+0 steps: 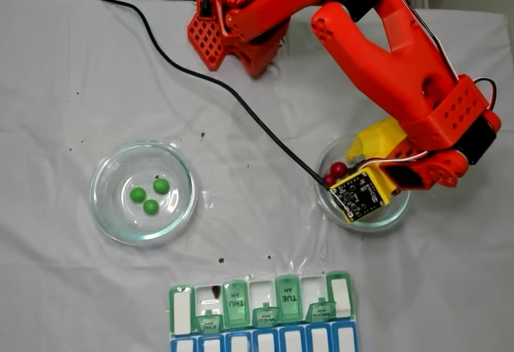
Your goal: Sort medicines into box.
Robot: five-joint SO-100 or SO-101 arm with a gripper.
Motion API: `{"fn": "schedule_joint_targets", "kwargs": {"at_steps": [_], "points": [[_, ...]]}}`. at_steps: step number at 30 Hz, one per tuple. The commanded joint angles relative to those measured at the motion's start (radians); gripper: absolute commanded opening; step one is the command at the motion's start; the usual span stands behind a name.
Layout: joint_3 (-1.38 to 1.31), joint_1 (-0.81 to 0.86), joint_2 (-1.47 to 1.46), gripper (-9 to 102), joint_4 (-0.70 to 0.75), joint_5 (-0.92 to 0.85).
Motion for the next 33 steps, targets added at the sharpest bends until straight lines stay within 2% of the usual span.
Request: {"fn": "schedule_joint_targets", "kwargs": {"at_steps": [1, 9, 18, 33], "points": [[-0.003, -0.017, 0.066, 29, 0.015, -0.026], [-0.020, -0.005, 0.127, 28, 0.052, -0.141], [-0.052, 0.061, 0.149, 29, 0.067, -0.434], [-0.077, 0.138, 0.137, 37, 0.067, -0.500]]}}
